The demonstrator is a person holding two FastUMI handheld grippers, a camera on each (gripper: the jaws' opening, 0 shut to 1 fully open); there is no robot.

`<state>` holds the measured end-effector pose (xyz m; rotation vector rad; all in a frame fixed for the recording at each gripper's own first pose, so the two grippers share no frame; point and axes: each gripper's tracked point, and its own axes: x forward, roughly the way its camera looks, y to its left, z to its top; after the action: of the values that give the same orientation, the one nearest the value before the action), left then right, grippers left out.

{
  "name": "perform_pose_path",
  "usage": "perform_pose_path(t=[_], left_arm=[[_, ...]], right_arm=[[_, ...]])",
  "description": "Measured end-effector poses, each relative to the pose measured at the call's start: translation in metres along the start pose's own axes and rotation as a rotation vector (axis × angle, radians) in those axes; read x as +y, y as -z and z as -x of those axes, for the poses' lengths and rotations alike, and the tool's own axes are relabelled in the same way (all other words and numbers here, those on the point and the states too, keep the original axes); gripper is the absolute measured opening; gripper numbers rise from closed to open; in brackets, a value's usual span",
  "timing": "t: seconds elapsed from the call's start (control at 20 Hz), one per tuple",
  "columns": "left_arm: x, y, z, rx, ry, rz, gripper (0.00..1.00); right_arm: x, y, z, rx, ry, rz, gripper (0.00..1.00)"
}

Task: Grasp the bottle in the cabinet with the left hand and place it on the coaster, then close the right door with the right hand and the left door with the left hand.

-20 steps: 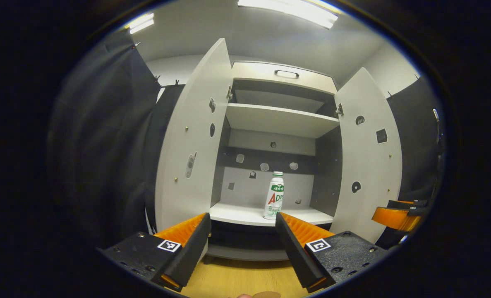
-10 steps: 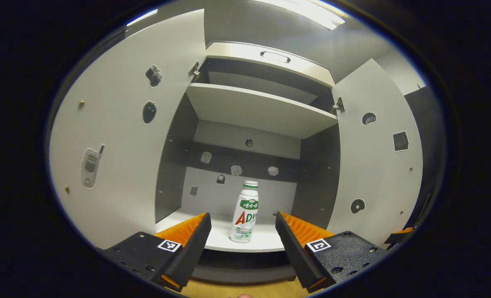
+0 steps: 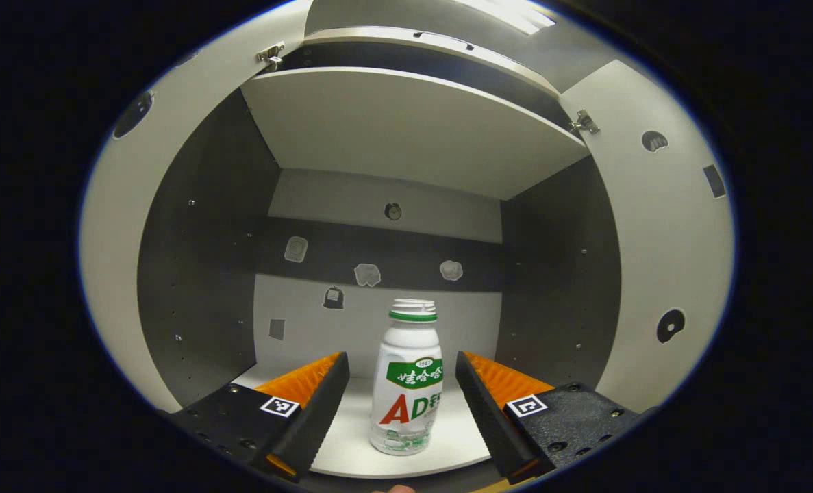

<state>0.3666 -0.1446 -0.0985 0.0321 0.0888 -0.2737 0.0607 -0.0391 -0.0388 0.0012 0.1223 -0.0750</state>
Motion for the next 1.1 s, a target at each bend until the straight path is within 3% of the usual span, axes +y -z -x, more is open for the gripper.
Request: perform_pose_path(t=[0.3,0.35,0.4,0.7,1.1], left_arm=[[-0.007,0.02,-0.025,0.031,0.028,-0.018,0.94],[-0.008,0.021,-0.025,0.032,0.027,-0.014,0.9],[-0.009,0.019,-0.025,0.032,0.031,-0.015,0.72],[-0.018,0.01,0.001,0.038,0.078,0.016,0.7],[-0.011,-0.028,0.071,-0.022,0.04,-0.005,0.71]], right_arm=[[-0.012,0.005,0.017,-0.007,0.074,0.002,0.98],[-0.013,0.005,0.02,-0.005,0.08,-0.001,0.98],[-0.014,0.006,0.024,-0.005,0.081,-0.004,0.98],[-0.025,0.007,0.039,0.007,0.082,-0.003,0.99],[-0.02,0.007,0.053,0.037,-0.031,0.009,0.98]])
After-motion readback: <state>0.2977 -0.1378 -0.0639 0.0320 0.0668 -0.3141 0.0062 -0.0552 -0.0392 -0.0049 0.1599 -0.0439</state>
